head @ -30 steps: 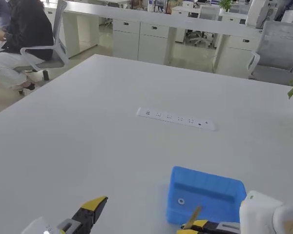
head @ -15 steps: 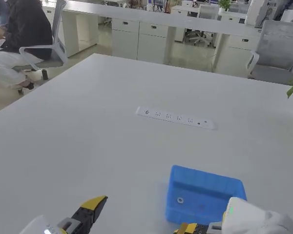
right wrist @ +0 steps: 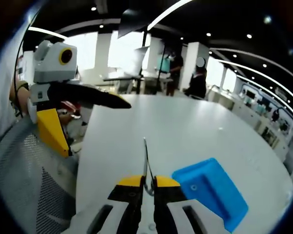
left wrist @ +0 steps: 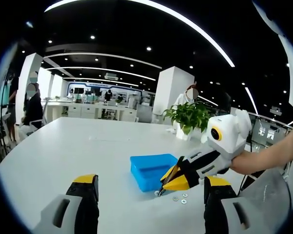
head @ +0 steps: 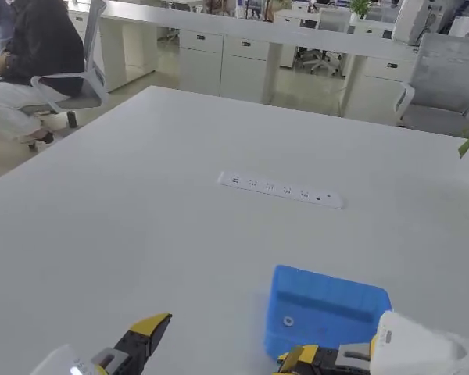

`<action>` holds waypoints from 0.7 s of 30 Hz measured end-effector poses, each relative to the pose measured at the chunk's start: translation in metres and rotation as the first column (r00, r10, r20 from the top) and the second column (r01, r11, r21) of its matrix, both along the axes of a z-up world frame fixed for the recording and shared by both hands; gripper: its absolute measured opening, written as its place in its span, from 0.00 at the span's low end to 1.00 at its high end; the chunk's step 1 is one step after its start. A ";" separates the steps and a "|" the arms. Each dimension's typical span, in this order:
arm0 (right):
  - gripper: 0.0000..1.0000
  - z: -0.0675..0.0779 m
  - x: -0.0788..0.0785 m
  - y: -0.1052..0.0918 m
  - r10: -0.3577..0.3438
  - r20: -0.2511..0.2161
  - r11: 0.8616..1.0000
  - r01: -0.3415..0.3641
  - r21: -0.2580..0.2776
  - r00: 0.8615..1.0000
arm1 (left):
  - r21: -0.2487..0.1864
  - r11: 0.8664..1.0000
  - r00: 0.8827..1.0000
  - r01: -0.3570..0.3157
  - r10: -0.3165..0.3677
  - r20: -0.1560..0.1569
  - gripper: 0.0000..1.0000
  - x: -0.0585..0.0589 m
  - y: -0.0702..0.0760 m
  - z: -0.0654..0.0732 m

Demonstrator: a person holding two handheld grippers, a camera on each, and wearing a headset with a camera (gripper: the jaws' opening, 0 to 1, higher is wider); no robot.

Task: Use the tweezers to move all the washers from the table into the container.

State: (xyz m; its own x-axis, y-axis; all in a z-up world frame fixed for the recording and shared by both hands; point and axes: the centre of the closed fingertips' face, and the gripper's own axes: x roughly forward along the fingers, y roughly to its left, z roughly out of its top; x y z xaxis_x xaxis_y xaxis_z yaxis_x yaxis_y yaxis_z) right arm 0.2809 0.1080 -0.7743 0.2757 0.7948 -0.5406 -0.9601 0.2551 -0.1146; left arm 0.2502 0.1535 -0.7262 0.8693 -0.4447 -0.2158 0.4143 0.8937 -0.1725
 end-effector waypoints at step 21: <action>0.04 0.039 0.076 -0.024 -0.289 -0.227 0.903 0.344 0.259 0.930 | 0.004 1.000 1.000 0.001 -0.001 0.002 0.90 0.000 0.001 0.000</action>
